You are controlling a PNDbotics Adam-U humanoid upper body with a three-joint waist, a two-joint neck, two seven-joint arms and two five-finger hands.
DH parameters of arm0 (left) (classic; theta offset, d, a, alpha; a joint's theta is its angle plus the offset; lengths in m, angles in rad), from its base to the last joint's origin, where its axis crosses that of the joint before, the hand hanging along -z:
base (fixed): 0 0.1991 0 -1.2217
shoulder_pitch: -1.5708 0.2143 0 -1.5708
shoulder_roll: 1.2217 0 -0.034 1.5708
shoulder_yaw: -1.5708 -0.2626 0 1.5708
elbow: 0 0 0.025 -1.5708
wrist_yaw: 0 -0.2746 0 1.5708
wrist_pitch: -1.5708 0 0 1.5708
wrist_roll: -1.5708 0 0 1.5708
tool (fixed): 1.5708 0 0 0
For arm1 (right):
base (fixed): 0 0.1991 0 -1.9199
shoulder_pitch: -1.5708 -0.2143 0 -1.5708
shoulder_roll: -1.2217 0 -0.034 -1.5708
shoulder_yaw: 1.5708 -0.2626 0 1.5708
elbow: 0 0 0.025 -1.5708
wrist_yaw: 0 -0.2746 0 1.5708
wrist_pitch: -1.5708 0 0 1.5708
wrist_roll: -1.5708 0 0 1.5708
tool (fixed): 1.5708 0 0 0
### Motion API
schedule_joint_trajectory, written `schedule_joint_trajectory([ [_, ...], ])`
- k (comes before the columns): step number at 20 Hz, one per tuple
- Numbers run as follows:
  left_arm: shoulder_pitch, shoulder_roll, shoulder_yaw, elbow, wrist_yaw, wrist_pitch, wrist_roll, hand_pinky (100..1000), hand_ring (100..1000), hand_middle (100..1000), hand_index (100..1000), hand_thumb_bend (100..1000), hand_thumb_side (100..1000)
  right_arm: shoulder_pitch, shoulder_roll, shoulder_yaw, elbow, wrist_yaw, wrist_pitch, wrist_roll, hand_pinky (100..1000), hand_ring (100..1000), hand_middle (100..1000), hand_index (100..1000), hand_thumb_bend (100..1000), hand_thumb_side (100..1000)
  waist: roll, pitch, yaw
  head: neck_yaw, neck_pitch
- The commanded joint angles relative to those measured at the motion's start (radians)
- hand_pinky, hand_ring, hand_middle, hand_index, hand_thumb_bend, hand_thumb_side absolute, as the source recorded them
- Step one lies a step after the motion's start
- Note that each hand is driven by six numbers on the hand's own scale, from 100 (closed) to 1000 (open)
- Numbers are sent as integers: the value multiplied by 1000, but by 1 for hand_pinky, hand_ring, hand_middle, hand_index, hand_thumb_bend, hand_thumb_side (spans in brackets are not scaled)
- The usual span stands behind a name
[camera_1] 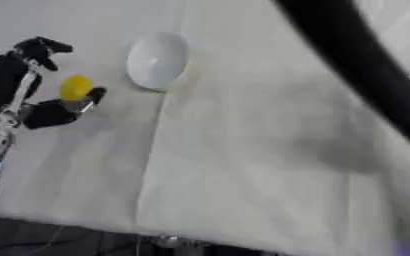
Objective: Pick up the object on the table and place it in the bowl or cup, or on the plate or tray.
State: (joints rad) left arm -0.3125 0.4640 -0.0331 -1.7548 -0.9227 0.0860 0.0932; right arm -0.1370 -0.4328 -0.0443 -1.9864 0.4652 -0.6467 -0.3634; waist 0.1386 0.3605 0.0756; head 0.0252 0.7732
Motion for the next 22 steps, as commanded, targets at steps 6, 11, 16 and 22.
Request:
schedule_joint_trajectory([
  [6, -41, 136, -16, 117, 215, 2, -51, 195, 556, 687, 803, 534, 664, -2, -18, -3, -14, -4, 0, 6, 358, 687, 833, 798, 100, 900, 0, -20, -4, -6, -3],
  [11, -55, 196, -92, 227, 322, -50, -92, 311, 555, 687, 793, 568, 653, -4, -21, -1, -14, -6, -2, 9, 357, 687, 833, 798, 100, 899, 6, -18, -10, -6, -3],
  [16, -69, 198, -126, 285, 351, -84, -102, 340, 549, 681, 786, 578, 651, -6, -23, 0, -14, -7, -3, 12, 356, 687, 834, 799, 100, 898, 10, -13, -13, -9, -3],
  [22, -90, 173, -135, 315, 332, -103, -90, 337, 543, 674, 779, 577, 650, -6, -24, 2, -14, -6, -4, 15, 355, 687, 834, 800, 100, 897, 13, -8, -13, -14, -3],
])
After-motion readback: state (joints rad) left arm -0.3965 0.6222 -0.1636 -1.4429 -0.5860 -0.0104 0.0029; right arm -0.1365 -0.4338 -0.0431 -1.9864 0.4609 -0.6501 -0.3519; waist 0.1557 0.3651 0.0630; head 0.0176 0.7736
